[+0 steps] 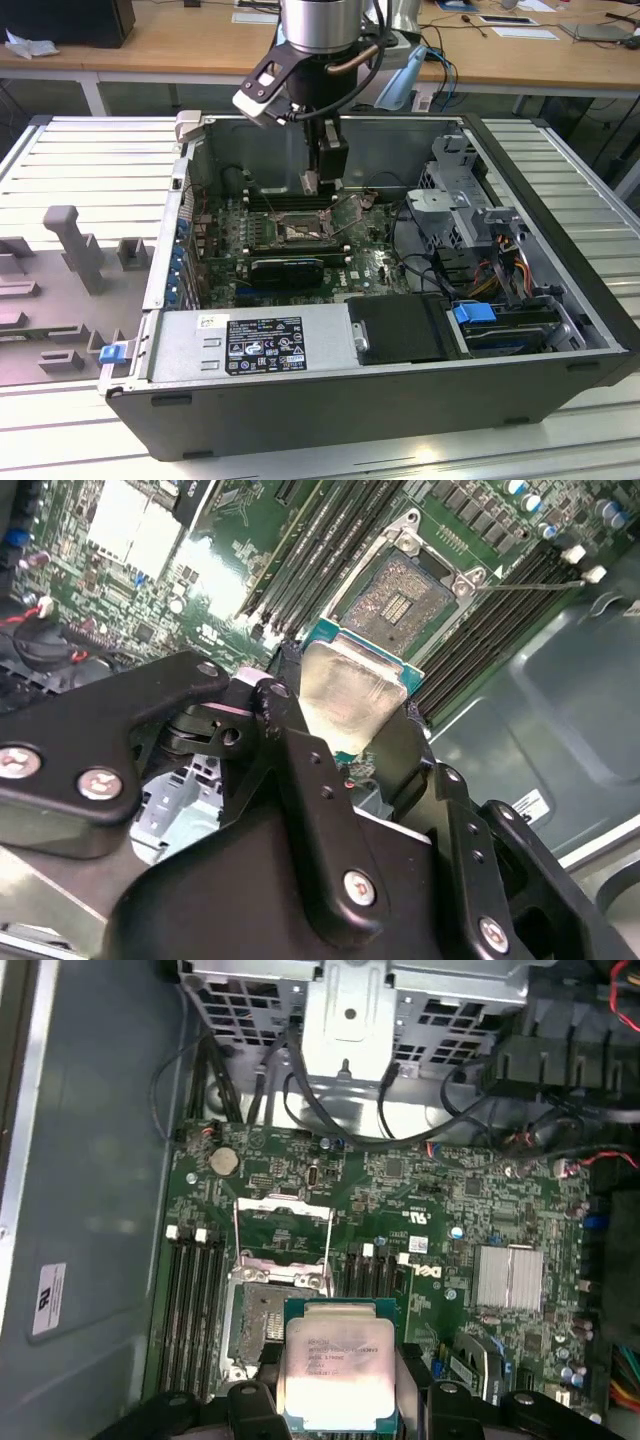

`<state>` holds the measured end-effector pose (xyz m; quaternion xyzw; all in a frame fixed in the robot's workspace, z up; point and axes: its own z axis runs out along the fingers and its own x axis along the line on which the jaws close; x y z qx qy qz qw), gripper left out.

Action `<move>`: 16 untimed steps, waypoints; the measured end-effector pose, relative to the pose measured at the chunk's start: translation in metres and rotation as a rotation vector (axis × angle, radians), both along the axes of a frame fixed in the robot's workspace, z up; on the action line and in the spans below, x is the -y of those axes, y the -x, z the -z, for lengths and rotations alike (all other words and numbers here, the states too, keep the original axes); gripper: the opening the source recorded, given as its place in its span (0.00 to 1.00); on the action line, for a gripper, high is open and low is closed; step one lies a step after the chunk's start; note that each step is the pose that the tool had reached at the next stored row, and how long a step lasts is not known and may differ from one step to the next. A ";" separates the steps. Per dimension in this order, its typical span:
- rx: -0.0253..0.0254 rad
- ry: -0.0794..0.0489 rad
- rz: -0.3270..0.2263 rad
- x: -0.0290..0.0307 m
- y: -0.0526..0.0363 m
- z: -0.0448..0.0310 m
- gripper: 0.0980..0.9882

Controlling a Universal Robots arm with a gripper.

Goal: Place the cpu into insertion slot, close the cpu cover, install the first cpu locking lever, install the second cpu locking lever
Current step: 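Place the cpu into insertion slot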

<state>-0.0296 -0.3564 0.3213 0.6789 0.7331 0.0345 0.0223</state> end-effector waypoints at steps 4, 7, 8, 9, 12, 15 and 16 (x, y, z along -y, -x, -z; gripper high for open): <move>0.0000 0.000 0.042 0.0000 0.0000 0.0009 0.48; 0.0001 0.000 0.065 -0.0001 0.0001 0.0013 0.48; 0.0001 0.000 0.071 -0.0003 0.0001 0.0014 0.48; 0.0000 0.000 0.074 -0.0003 0.0000 0.0014 0.48; -0.0001 0.000 0.095 -0.0006 0.0002 0.0023 0.48; -0.0004 0.000 0.118 -0.0010 0.0005 0.0037 0.48; -0.0004 0.000 0.122 -0.0010 0.0006 0.0041 0.48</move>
